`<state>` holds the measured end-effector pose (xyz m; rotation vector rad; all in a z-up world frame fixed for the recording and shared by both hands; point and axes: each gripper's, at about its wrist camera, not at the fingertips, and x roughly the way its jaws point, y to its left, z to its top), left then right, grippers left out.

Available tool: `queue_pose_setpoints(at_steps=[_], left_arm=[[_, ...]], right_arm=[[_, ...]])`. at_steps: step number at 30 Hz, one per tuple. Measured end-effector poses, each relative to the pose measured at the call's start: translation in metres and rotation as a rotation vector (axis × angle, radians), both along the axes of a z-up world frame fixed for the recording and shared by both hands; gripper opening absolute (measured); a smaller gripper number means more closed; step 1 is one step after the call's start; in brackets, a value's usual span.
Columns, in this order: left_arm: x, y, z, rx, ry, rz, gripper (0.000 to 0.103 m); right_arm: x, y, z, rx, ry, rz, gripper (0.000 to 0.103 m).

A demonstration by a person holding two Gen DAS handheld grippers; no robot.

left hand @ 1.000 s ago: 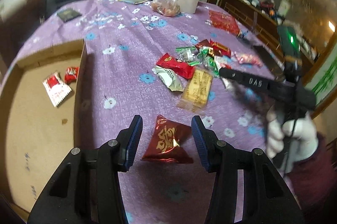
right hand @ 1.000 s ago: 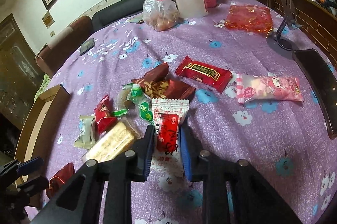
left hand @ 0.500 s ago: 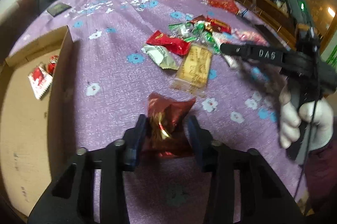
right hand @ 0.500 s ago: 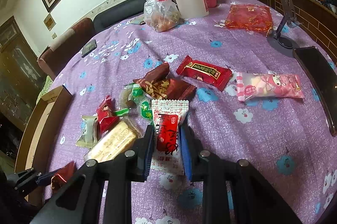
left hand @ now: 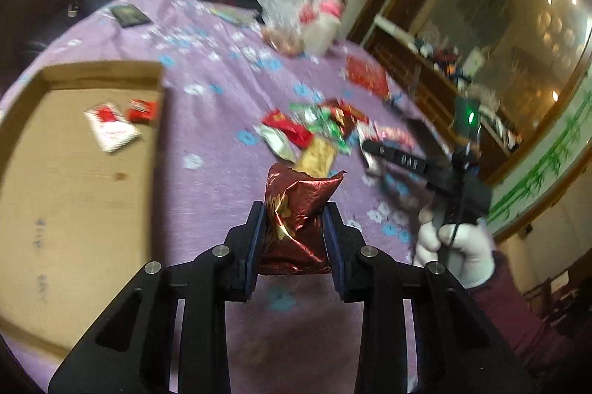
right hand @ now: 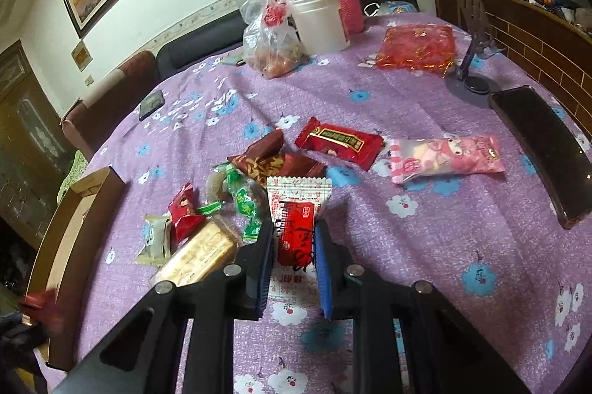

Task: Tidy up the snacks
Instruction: 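Carry both snacks into the cardboard tray and open both tools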

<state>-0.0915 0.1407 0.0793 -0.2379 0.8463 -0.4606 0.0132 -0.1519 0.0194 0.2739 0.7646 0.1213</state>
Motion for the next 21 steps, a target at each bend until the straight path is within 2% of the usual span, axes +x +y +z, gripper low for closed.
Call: queue_pose_setpoints(at_steps=[5,10,15,18,21], left_arm=[[-0.020,0.063,0.018,-0.016,-0.043,0.131,0.031],[-0.028,0.123,0.017,-0.035,-0.018,0.250,0.031],[-0.003,0.153,0.021,-0.011,0.006,0.302,0.031],[0.027,0.162,0.020,-0.002,0.036,0.300,0.031],[0.060,0.172,0.008,-0.012,0.087,0.306,0.031]], right_arm=[[-0.004,0.001,0.005,-0.009,-0.026,-0.012,0.023],[-0.018,0.016,0.033,0.055,-0.061,0.052,0.023],[-0.020,0.073,0.078,0.088,-0.092,0.231,0.023],[-0.008,0.119,0.091,0.128,-0.061,0.338,0.023],[0.013,0.172,0.090,0.183,0.007,0.439,0.023]])
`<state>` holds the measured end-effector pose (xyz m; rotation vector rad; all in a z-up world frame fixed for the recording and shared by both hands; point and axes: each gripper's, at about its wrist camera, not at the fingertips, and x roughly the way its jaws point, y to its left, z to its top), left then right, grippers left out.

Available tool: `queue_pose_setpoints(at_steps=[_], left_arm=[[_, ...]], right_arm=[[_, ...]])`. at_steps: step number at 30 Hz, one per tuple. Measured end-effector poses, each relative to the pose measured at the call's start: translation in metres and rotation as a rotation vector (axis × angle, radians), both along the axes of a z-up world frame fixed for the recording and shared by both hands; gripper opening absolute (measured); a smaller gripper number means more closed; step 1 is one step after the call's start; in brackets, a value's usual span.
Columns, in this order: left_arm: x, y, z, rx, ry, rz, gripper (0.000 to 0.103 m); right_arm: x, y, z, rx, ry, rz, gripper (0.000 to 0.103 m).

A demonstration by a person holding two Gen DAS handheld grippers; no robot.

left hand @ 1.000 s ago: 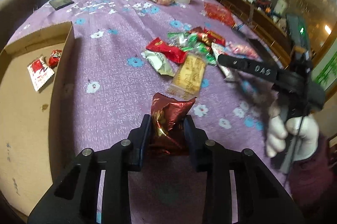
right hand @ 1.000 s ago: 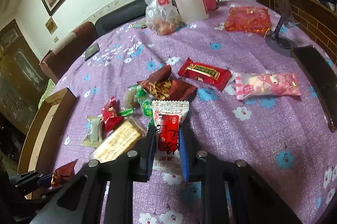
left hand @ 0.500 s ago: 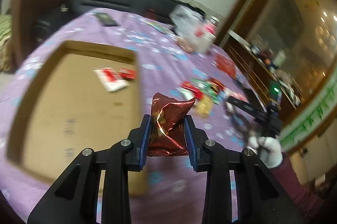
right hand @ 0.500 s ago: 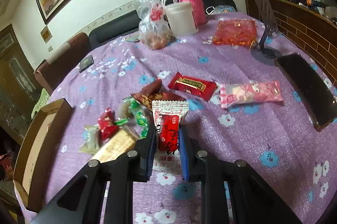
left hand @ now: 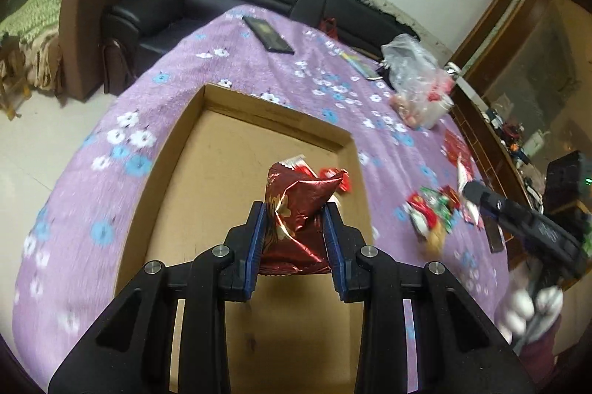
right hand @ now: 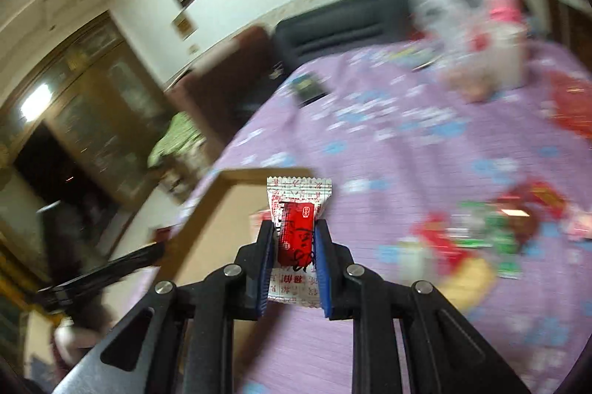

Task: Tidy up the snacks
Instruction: 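Carry both snacks into the cardboard tray and open both tools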

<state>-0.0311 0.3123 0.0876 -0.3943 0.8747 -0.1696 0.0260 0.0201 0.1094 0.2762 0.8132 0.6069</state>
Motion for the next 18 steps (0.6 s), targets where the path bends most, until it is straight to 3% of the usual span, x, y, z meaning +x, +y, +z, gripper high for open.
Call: queue_pose_setpoints(at_steps=[6,11,15,18], left_arm=[[0.059,0.030,-0.042,-0.115,0.115,0.075,0.031],[0.074,0.052,-0.060,-0.193,0.129,0.136,0.031],[0.078,0.053,-0.058,-0.214,0.117,0.108,0.034],[0.078,0.054,-0.055,-0.223,0.119,0.109,0.035]], right_arm=[[0.041,0.101,-0.038,-0.015,0.131,0.120,0.024],[0.069,0.144,-0.078,-0.018,0.245,0.166,0.027],[0.072,0.153,-0.087,-0.121,0.197,0.123,0.029],[0.069,0.144,-0.080,-0.128,0.186,0.112,0.029]])
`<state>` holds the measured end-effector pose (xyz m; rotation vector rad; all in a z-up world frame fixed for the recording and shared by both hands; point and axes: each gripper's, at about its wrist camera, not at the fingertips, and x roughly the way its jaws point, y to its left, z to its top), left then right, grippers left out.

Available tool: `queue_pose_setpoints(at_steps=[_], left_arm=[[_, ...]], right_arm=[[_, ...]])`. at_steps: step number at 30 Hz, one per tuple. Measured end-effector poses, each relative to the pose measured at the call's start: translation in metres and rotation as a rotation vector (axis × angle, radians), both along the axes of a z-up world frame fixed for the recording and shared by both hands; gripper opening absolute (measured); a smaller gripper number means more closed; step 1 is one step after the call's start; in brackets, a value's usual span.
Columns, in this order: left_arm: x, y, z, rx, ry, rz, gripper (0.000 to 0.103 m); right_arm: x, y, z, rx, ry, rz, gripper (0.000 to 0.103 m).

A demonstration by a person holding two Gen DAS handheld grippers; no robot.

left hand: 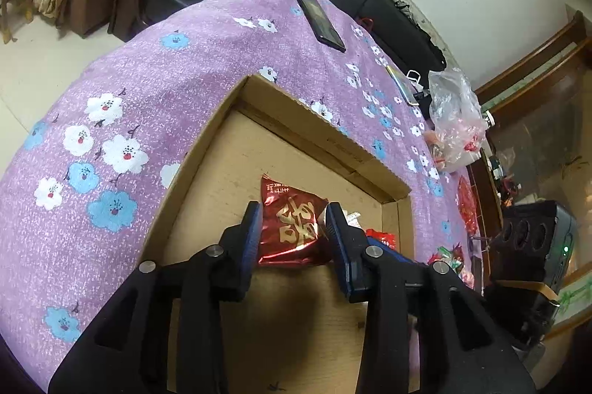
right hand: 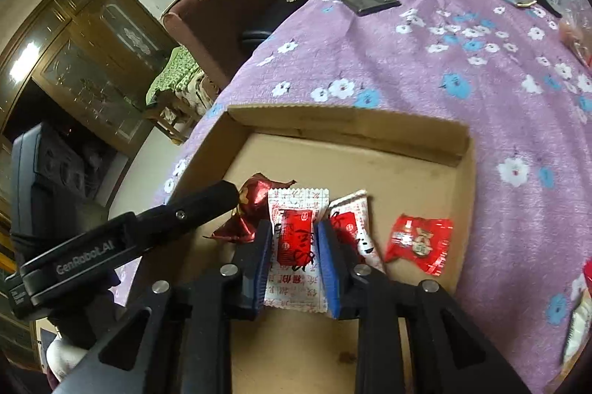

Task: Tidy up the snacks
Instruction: 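Carry both snacks into the cardboard tray and open both tools, then return both tools to the snack pile and reach for more packets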

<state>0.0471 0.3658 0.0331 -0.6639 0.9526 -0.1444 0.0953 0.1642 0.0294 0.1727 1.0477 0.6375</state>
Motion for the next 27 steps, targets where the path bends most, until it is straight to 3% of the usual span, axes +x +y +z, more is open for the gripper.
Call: queue_pose_setpoints(at_steps=[7,14,18,21,27], left_arm=[[-0.043,-0.011,0.046,0.046,-0.098,0.053,0.035],[-0.109,-0.051,0.087,0.027,-0.180,0.041,0.035],[-0.147,-0.080,0.108,0.082,-0.228,0.038,0.035],[-0.167,-0.107,0.121,0.151,-0.265,0.030,0.051],[-0.177,-0.153,0.119,0.112,-0.291,-0.058,0.053]], right_arm=[[-0.030,-0.048,0.038,0.058,-0.142,-0.034,0.037],[-0.066,-0.100,0.046,0.104,-0.203,-0.088,0.037],[-0.090,-0.123,0.046,0.077,-0.273,-0.102,0.037],[-0.101,-0.138,0.045,0.085,-0.279,-0.113,0.037],[-0.131,-0.179,0.054,0.097,-0.328,-0.176,0.040]])
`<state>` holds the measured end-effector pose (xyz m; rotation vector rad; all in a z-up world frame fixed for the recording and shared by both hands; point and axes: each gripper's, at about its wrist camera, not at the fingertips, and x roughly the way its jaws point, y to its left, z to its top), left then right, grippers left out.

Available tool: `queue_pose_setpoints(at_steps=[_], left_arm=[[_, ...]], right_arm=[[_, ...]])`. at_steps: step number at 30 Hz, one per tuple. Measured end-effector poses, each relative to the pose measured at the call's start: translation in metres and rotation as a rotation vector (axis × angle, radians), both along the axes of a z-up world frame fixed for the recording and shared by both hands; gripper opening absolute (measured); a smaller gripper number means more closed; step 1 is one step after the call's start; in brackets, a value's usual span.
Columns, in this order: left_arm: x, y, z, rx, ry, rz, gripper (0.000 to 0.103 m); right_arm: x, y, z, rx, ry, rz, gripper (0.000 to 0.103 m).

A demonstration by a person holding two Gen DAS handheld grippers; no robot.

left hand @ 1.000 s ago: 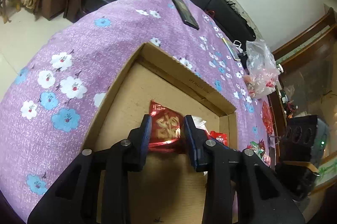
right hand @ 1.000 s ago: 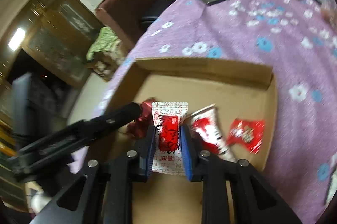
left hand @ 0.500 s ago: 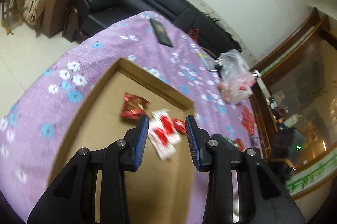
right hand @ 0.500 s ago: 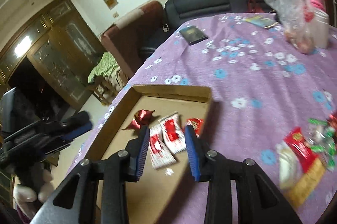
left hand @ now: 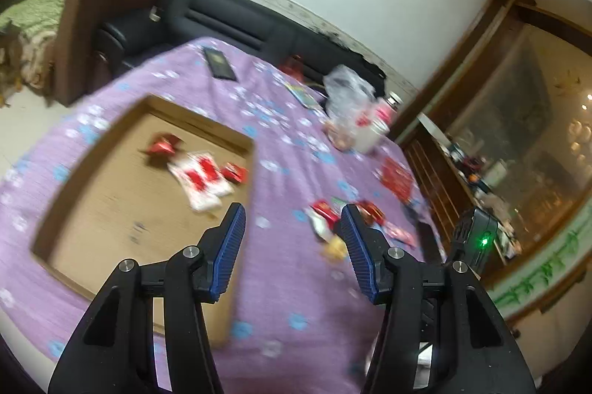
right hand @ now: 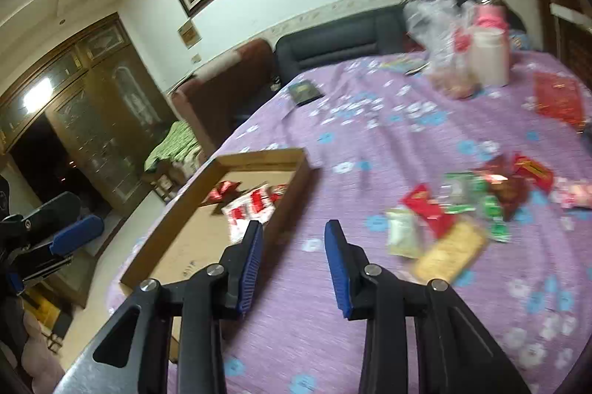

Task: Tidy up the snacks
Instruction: 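Return both tools to the snack pile and reach for more packets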

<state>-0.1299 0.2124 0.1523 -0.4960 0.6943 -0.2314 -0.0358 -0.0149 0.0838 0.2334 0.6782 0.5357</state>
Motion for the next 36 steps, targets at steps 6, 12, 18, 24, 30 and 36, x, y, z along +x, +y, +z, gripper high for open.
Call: queue_pose_setpoints(at_steps=[6,12,18,24,30,36], left_arm=[[-0.004,-0.026,-0.011,-0.013,0.028,-0.059,0.053],[-0.007,-0.020,-0.020,-0.056,0.040,-0.015,0.056],[0.010,-0.012,-0.043,-0.118,0.098,-0.048,0.056],[0.020,-0.004,-0.058,-0.126,0.135,-0.040,0.056],[0.030,-0.017,-0.059,-0.071,0.132,-0.075,0.057],[0.048,-0.054,-0.059,0.015,0.140,-0.170,0.056]], right_arm=[[-0.010,-0.047,-0.009,0.013,0.017,-0.109,0.044],[-0.014,-0.098,-0.017,0.025,0.055,-0.202,0.044],[0.005,-0.111,-0.032,-0.040,0.134,-0.219,0.044],[0.043,-0.080,-0.061,-0.092,0.252,-0.216,0.044],[0.073,-0.060,-0.069,-0.162,0.260,-0.272,0.045],[0.068,-0.052,-0.066,-0.289,0.210,-0.250,0.022]])
